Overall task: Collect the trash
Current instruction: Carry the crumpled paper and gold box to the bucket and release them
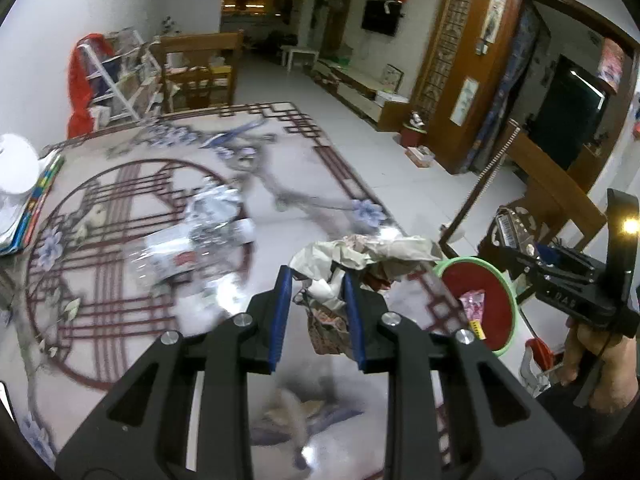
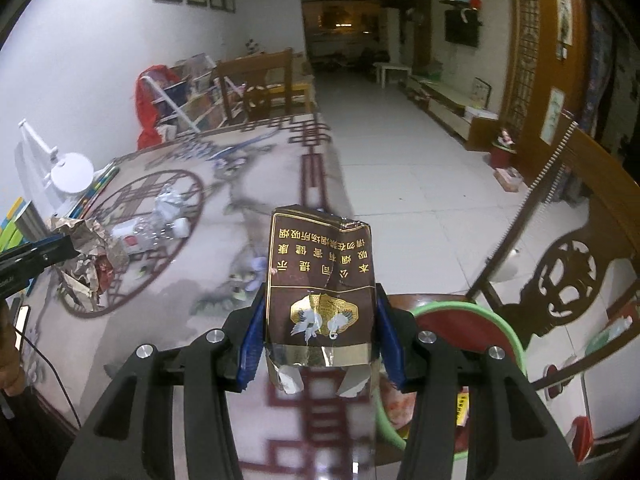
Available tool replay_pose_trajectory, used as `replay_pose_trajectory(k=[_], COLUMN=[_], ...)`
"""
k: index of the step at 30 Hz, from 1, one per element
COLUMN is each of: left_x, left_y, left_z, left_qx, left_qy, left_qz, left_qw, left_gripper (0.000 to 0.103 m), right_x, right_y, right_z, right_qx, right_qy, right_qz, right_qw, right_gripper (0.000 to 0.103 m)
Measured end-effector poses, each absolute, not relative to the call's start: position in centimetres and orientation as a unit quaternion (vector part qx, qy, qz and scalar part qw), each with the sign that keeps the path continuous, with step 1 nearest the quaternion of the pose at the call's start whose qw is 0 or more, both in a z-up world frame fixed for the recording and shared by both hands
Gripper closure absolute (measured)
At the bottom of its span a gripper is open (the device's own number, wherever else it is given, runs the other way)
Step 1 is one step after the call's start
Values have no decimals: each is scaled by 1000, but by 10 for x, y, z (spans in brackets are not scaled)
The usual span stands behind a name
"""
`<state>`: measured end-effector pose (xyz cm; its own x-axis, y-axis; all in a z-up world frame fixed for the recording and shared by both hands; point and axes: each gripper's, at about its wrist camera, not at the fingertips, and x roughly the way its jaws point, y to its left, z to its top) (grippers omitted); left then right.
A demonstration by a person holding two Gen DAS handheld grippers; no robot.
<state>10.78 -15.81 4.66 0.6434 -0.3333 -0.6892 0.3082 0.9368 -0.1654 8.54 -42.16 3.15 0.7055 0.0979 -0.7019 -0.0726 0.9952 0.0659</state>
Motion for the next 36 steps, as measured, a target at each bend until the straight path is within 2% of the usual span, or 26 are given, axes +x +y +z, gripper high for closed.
replay_pose_trajectory(k=[13, 27, 36], left_x=[115, 123, 122], left_y=[-258, -361, -399], left_z=[48, 15, -15], left_qx=[-2, 13, 40], left_qy=[389, 427, 444], left_qz=[-261, -337, -349], left_qw=[884, 839, 824], left_gripper=[78, 78, 78], right_x=[71, 69, 70], right_y=[-496, -585, -598], right_z=[32, -7, -22], right_qx=[52, 98, 85], right_qy=[375, 403, 415], right_qz=[-10, -82, -102], right_qw=[926, 906, 900], right_gripper=[56, 56, 56])
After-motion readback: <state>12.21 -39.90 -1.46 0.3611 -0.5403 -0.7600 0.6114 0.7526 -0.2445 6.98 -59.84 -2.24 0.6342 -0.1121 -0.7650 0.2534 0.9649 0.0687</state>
